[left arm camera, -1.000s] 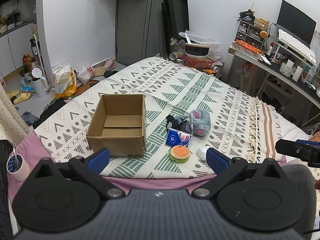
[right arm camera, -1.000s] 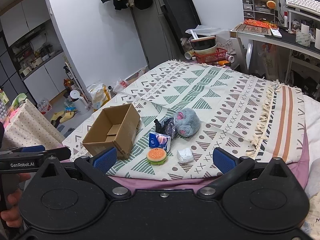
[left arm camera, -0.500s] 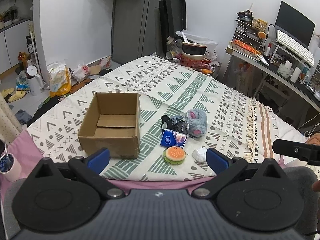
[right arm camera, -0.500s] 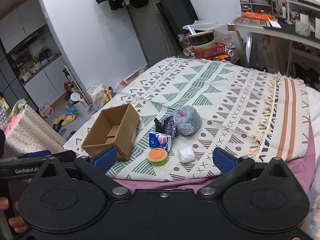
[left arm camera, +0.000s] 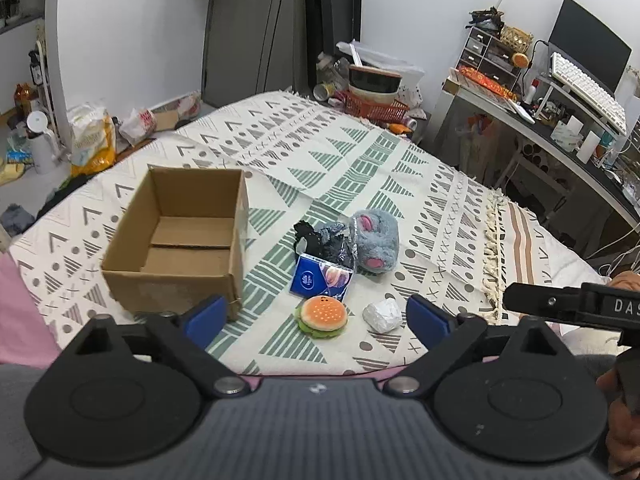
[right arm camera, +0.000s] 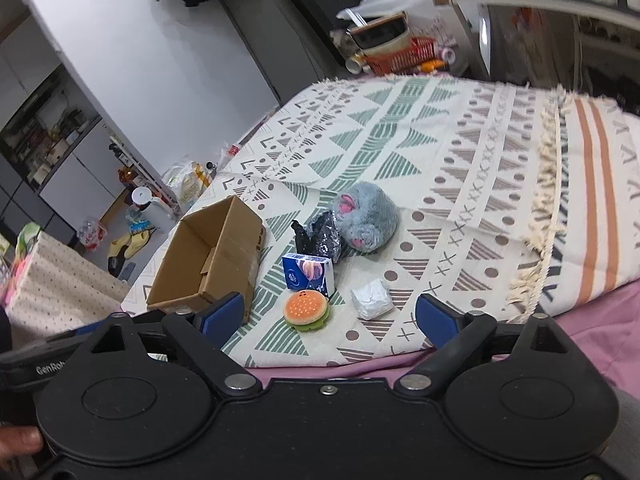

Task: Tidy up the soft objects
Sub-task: 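Grasp the orange burger toy with the left gripper while the right gripper grasps the white tissue ball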

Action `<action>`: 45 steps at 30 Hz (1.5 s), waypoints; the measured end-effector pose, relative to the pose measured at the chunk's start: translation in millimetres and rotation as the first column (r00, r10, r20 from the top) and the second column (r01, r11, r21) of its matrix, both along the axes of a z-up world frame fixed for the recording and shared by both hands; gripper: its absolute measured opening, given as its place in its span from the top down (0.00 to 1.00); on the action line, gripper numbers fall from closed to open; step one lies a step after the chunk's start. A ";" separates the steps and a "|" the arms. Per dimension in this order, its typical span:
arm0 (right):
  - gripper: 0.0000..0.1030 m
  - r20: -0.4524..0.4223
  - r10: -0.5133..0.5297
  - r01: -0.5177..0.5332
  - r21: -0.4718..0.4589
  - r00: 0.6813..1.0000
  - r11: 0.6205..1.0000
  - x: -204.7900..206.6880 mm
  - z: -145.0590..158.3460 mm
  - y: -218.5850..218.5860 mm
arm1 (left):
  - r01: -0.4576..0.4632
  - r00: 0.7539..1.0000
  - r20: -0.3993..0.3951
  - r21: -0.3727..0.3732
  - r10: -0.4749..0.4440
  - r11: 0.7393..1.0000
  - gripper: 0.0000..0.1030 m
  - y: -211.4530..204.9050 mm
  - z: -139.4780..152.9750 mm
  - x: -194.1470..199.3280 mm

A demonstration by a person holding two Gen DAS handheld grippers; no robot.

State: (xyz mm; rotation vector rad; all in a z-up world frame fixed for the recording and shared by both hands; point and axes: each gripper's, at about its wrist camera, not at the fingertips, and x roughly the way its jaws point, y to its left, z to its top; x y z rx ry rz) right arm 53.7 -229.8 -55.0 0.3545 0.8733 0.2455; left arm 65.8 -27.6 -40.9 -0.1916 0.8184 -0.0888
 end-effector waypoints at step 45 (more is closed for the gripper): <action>0.27 -0.353 -0.061 0.098 0.086 0.934 0.992 134.5 -150.7 15.3 | -0.043 0.939 -0.343 -0.062 0.020 0.997 0.34 -19.5 -167.6 137.7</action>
